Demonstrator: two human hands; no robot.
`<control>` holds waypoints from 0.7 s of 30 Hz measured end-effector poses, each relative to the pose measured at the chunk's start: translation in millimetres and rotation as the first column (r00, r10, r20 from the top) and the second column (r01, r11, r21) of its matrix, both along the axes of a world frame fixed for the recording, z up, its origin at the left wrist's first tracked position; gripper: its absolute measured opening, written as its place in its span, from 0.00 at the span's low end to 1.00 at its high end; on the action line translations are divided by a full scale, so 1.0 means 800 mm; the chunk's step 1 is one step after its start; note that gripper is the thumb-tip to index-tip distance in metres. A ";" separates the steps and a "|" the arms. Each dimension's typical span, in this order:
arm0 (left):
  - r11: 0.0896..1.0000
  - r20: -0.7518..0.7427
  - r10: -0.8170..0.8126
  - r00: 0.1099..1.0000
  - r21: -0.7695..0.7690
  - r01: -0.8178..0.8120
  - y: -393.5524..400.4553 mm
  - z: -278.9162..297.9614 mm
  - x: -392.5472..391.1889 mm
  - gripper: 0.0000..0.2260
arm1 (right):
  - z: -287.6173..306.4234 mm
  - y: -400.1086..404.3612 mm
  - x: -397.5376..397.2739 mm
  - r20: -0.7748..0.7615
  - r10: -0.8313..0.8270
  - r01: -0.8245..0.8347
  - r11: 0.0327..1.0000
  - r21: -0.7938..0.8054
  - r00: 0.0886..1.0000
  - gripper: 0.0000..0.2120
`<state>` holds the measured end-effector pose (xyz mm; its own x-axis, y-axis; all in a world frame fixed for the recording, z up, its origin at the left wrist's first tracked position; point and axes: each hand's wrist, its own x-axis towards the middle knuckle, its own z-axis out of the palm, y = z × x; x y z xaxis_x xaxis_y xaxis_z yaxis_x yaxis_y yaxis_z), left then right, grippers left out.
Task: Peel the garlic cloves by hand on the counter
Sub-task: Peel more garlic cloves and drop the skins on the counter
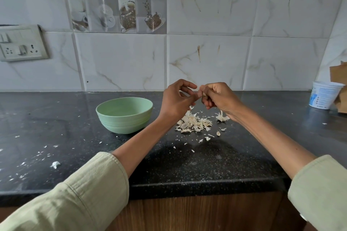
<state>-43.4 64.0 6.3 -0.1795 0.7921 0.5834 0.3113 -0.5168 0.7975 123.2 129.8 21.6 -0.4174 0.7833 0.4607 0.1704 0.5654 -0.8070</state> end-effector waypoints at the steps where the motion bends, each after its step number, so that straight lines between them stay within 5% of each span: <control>1: 1.000 -0.003 0.004 1.000 0.005 -0.004 0.000 0.000 0.000 0.12 | 0.001 0.000 0.000 0.000 -0.002 0.002 1.000 0.012 1.000 0.14; 16: 1.000 0.005 -0.019 1.000 -0.005 0.019 -0.001 0.001 -0.005 0.05 | -0.002 -0.004 -0.004 0.234 -0.016 -0.043 0.969 0.242 0.972 0.14; 21: 0.999 0.019 0.025 0.999 0.022 -0.026 -0.003 0.001 -0.007 0.03 | -0.003 -0.005 -0.006 0.185 0.025 -0.064 0.975 0.212 0.982 0.12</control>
